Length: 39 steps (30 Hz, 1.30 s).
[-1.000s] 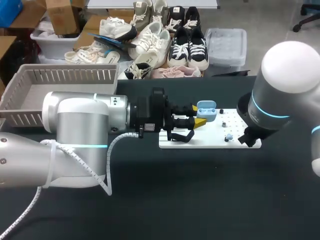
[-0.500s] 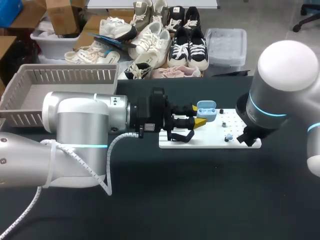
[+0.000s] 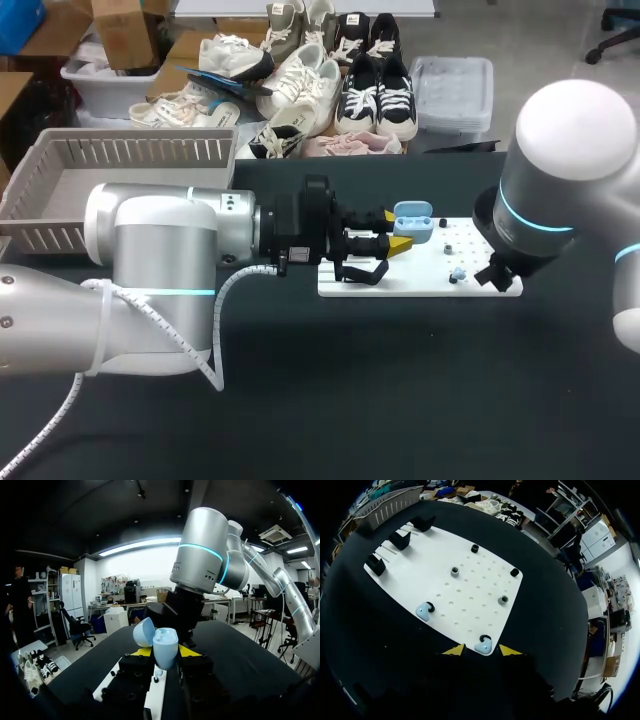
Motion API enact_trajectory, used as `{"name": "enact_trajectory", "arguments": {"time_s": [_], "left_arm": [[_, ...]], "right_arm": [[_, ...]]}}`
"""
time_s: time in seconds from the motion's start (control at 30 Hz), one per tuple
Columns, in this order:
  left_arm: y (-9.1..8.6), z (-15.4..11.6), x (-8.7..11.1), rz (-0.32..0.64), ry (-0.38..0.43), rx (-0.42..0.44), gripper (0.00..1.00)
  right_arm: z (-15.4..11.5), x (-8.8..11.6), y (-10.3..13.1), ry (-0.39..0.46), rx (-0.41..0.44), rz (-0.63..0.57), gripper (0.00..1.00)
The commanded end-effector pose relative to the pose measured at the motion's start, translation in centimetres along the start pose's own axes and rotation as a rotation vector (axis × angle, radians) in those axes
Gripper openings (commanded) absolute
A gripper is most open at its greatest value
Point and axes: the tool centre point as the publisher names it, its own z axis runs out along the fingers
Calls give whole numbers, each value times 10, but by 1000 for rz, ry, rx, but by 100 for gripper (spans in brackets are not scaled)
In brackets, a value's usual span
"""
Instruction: Pick up each earbud case from the left stands, insert the matching earbuds, close the lid, and place the case in the box.
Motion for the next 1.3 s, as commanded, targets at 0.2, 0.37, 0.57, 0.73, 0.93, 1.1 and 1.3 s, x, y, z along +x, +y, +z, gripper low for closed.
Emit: {"name": "enact_trajectory", "arguments": {"time_s": [0.2,0.37,0.57,0.73,0.93,1.1,1.3], "left_arm": [[-1,0,0,1,-2,-6,0],[-1,0,0,1,-2,-6,0],[-1,0,0,1,-2,-6,0],[-1,0,0,1,-2,-6,0],[-1,0,0,1,-2,-6,0],[-1,0,0,1,-2,-6,0],[-1,0,0,1,-2,-6,0]], "right_arm": [[1,-3,0,3,10,1,33],[2,-2,0,5,8,4,29],[2,-2,0,8,7,8,22],[2,-1,-1,9,9,12,20],[3,-1,0,12,7,15,13],[3,-1,0,12,8,16,0],[-4,-2,-1,9,13,15,0]]}}
